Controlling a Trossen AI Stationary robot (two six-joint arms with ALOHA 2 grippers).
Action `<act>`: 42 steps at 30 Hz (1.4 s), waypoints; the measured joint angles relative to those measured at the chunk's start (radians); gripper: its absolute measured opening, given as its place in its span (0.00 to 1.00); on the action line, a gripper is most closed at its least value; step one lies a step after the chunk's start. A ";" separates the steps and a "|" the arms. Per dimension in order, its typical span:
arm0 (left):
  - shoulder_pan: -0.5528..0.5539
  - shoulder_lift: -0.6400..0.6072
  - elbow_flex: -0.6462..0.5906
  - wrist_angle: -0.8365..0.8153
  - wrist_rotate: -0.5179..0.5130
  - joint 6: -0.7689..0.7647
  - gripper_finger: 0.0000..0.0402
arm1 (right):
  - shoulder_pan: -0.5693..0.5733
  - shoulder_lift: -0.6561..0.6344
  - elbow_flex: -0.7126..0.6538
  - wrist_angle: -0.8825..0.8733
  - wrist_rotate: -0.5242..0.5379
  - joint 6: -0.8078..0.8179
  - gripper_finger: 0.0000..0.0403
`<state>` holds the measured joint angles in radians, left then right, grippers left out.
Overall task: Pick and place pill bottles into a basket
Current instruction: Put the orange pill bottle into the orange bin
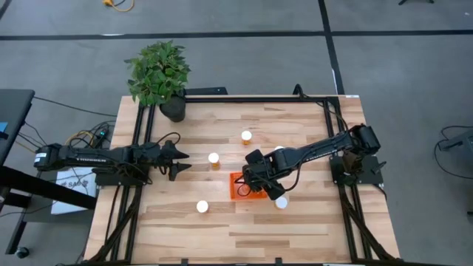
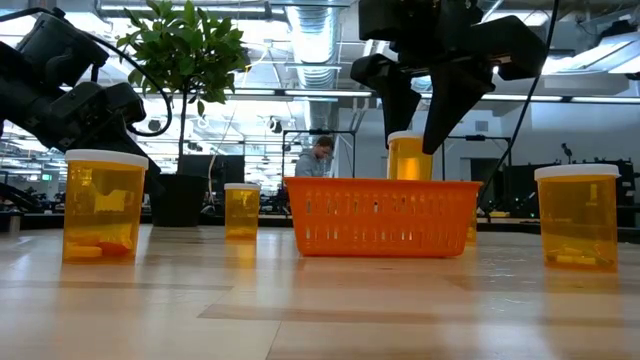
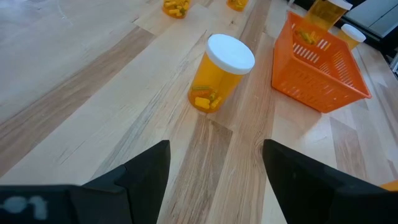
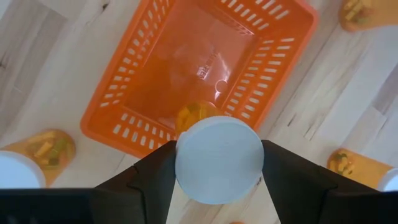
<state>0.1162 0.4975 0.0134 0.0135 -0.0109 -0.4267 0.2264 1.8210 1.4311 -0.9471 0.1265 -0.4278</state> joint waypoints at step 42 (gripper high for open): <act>0.000 0.000 0.000 0.000 0.000 0.000 0.61 | -0.011 0.000 -0.080 0.073 -0.015 -0.017 0.53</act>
<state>0.1165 0.4973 0.0135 0.0135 -0.0105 -0.4271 0.2157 1.8211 1.3514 -0.8742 0.1112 -0.4450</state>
